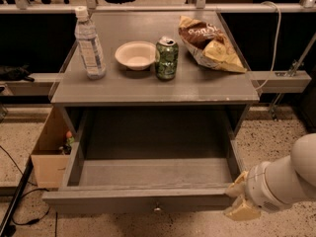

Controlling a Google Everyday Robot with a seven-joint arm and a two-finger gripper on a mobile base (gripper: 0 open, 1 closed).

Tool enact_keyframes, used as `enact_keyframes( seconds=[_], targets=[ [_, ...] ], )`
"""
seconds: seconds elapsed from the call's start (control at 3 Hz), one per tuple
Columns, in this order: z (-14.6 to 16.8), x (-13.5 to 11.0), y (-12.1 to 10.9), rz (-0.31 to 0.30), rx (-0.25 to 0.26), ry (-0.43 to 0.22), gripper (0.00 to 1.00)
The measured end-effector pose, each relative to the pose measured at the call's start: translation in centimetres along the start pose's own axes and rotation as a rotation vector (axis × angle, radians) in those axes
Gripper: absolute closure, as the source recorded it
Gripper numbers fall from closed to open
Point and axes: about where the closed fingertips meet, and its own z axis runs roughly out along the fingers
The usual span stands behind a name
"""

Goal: Open top drawer

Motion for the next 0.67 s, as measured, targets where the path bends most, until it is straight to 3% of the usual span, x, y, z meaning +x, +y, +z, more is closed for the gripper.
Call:
enact_keyframes(
  seconds=[0.33,0.67],
  targets=[
    [0.00,0.00,0.00,0.000,0.000,0.000,0.00],
    [0.00,0.00,0.00,0.000,0.000,0.000,0.00]
  ],
)
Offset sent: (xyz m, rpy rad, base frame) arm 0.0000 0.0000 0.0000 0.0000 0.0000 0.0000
